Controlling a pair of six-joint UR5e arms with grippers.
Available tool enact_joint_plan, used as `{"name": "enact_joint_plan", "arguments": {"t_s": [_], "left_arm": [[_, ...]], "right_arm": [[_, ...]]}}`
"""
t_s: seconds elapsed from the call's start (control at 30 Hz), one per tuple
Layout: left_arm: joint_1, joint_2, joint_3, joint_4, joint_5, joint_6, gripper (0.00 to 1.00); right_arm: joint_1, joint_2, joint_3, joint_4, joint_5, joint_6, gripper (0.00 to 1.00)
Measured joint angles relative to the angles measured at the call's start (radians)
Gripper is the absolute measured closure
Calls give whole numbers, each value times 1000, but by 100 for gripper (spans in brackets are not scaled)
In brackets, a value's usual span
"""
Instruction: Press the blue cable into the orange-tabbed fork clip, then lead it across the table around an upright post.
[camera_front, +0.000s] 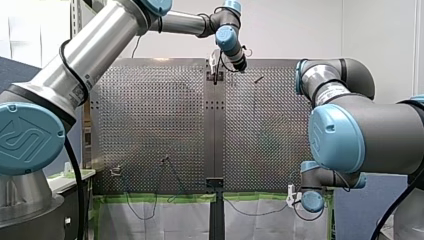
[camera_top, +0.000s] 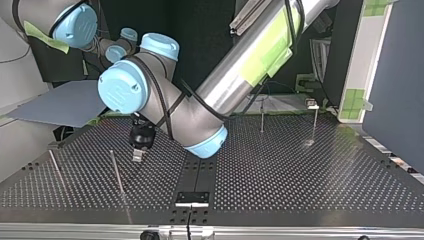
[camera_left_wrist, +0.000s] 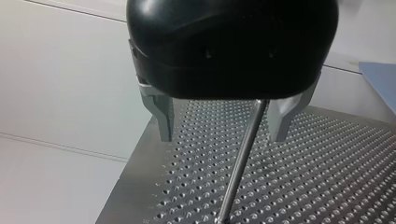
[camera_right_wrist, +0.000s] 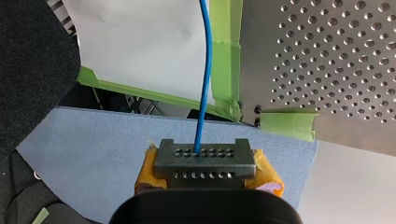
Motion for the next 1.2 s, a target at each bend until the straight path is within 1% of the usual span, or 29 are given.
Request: {"name": "enact_joint_plan", "arguments": {"t_s": [0.13, 0.23, 0.37, 0.47, 0.67, 0.77, 0.93, 1.07, 1.2], "left_arm": [[-5, 0, 0, -9, -3, 4, 0], [-10, 2, -10, -13, -6, 7, 0], [-14, 7, -43, -9, -11, 31, 0], [-14, 9, -73, 7, -10, 52, 0], [-14, 10, -125, 37, -8, 63, 0], [-12, 13, -156, 40, -6, 63, 0], [-10, 15, -193, 42, -8, 64, 0], [-10, 15, -200, 44, -7, 62, 0], [-8, 15, -200, 49, -6, 60, 0]], "right_arm": [[0, -9, 0, 9, -4, 1, 100], [0, -24, 1, 25, -9, 2, 100], [-1, -47, 1, 44, -18, 5, 100], [0, -62, 1, 54, -22, 6, 100], [-2, -101, 12, 71, -26, 11, 100], [-4, -131, 28, 79, -32, 23, 100], [-3, -183, 50, 109, -44, 51, 100], [-1, -223, 54, 145, -49, 74, 100], [0, -266, 54, 176, -51, 88, 100]]}}
